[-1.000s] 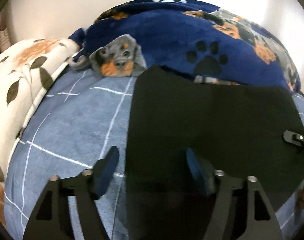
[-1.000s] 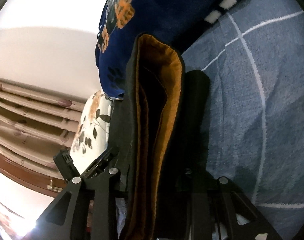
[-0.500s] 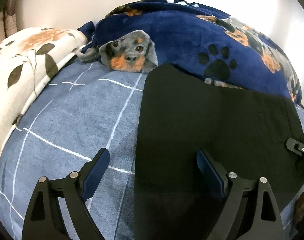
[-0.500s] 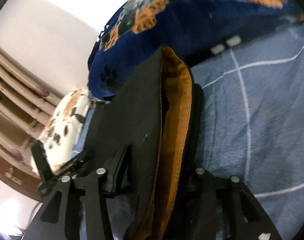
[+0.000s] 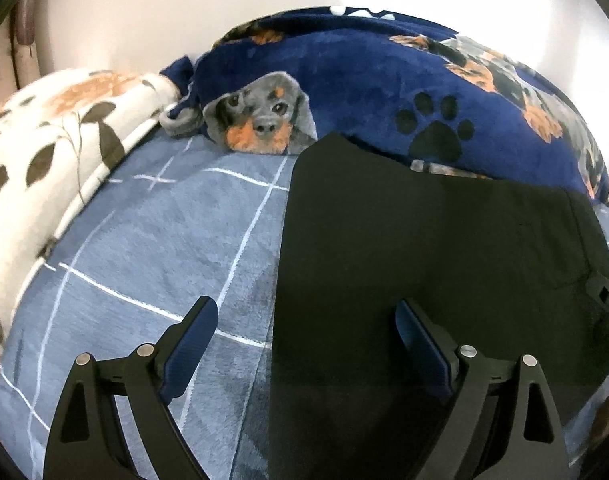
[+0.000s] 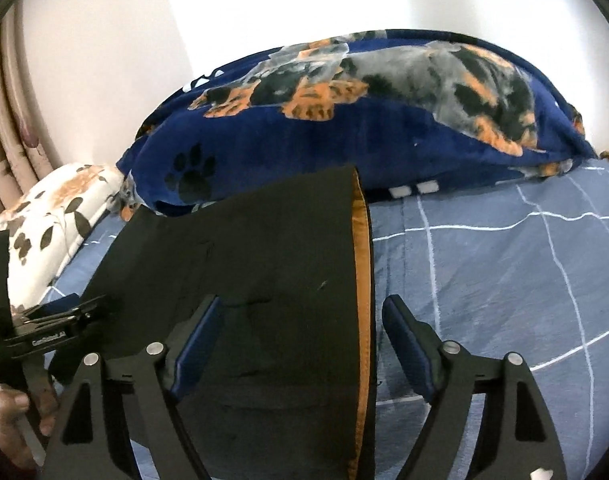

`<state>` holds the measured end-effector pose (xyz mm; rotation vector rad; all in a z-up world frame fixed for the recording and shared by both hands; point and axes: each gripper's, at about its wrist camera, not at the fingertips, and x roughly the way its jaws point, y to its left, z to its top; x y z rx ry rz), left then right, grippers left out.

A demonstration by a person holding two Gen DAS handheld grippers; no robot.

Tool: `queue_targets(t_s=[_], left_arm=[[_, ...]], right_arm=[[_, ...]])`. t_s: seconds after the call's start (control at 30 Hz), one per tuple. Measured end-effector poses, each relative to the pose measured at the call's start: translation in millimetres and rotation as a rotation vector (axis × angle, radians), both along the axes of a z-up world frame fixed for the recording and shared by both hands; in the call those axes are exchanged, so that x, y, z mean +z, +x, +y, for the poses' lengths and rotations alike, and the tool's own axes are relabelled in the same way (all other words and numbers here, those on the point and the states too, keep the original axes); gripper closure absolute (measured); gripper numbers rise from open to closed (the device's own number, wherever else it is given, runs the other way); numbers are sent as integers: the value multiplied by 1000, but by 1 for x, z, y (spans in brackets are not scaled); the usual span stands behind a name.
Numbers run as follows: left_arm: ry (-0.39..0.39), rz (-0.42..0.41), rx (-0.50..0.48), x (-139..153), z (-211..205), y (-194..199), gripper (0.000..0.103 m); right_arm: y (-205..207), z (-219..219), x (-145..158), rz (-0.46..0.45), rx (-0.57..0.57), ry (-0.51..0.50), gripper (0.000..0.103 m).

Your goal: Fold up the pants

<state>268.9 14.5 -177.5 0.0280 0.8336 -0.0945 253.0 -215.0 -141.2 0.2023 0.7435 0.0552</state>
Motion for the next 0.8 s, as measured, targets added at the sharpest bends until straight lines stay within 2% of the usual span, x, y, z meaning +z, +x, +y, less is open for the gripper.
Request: queue_targets(t_s=[0.13, 0.23, 0.4, 0.53, 0.73, 0.8], left_arm=[[79, -69, 22, 12, -8, -18, 13], [85, -98, 17, 27, -14, -40, 12], [93, -192, 11, 65, -22, -84, 5], [39, -274, -27, 101, -25, -121, 2], [44, -374, -17, 148, -33, -168, 0], [72, -411, 11, 165, -36, -187, 0]], right_arm=[[0, 7, 0, 8, -4, -76, 22], [-7, 14, 3, 10, -18, -133, 21], [-50, 14, 25, -33, -21, -70, 18], [-88, 9, 52, -80, -13, -37, 16], [-134, 1, 90, -147, -2, -16, 12], [-149, -3, 105, -176, -6, -6, 11]])
